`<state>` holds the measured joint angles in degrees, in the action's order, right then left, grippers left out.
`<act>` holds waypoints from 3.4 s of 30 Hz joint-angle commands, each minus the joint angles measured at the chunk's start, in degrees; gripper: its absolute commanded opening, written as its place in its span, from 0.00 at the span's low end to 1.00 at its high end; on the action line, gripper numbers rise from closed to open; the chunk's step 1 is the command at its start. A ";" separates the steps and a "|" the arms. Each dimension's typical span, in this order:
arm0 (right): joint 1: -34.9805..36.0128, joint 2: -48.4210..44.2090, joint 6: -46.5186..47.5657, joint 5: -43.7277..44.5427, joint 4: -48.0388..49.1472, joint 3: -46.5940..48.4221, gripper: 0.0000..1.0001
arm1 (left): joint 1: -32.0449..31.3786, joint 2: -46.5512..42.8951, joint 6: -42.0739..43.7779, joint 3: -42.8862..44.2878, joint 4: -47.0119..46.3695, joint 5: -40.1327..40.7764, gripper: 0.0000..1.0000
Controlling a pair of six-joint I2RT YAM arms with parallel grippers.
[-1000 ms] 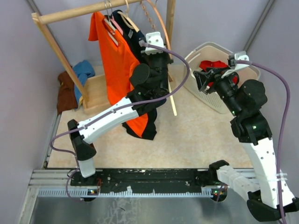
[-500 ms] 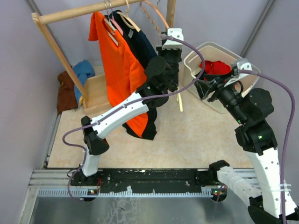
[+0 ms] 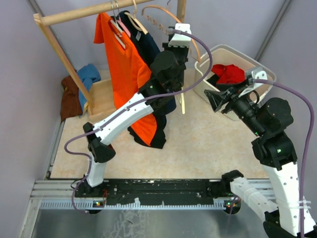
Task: Remove the t-shirt from the hanger
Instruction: Place the hanger on the clothesline.
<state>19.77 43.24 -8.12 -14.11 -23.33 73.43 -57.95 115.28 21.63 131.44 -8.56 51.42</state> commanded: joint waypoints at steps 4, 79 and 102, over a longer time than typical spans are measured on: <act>0.53 -0.37 0.07 -4.36 0.52 0.62 0.53 | 0.56 2.07 3.61 1.50 -3.63 0.18 0.00; 3.87 5.27 -7.90 0.63 14.07 -12.51 0.23 | -2.85 9.76 13.34 3.84 -20.62 4.83 0.00; 3.87 6.24 -11.19 3.54 21.34 -12.43 0.00 | -3.40 0.82 5.17 -0.99 -6.72 1.53 0.34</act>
<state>23.05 48.73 -18.11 -11.81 -10.61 59.64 -60.58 121.93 31.38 130.96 -20.84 55.77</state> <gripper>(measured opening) 0.162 0.310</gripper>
